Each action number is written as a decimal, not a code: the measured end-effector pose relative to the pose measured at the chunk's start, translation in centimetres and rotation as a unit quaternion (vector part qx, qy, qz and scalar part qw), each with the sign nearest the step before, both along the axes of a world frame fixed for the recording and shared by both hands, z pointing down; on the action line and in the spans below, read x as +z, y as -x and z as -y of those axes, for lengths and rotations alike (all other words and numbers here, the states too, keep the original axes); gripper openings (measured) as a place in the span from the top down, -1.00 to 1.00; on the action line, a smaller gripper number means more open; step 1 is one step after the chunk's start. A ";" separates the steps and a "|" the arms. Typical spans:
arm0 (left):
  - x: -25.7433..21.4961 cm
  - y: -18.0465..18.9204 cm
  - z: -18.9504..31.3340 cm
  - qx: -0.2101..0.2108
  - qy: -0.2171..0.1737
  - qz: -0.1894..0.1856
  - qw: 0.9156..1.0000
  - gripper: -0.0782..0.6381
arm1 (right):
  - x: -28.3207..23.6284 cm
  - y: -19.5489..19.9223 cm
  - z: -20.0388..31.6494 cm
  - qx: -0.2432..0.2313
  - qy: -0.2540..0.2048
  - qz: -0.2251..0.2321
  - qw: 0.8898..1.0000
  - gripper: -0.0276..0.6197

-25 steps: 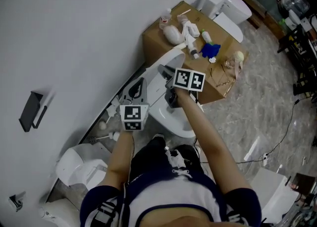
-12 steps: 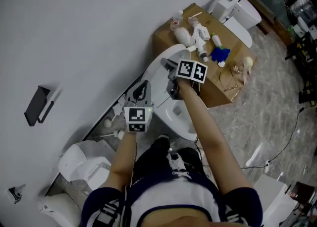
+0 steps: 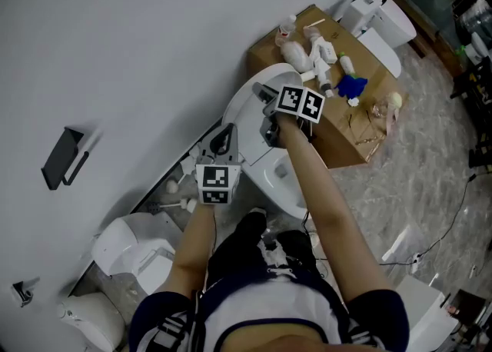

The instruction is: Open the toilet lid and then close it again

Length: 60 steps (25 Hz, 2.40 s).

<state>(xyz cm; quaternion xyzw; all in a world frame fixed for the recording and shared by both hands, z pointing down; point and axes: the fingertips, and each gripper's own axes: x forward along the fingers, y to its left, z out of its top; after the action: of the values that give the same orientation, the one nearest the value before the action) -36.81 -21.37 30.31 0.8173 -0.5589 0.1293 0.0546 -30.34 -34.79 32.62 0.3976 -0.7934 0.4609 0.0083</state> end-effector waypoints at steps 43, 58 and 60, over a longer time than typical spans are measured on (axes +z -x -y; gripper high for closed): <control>1.8 2.1 -3.7 -0.005 0.022 -0.061 0.998 0.76 | 1.2 6.0 -8.4 -0.102 -0.104 -0.139 0.980 0.54; 2.3 2.6 -5.6 0.002 0.032 -0.063 0.997 0.76 | 3.8 6.2 -5.6 -0.013 0.042 -0.079 0.996 0.54; 2.3 2.8 -6.0 0.002 0.033 -0.061 0.998 0.76 | 4.2 7.0 -5.5 -0.031 0.046 -0.051 0.997 0.65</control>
<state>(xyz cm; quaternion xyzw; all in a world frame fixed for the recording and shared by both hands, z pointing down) -39.64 -15.41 32.57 0.8226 -0.5482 0.0981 0.1151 -37.30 -29.31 36.82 0.3952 -0.7815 0.4760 0.0810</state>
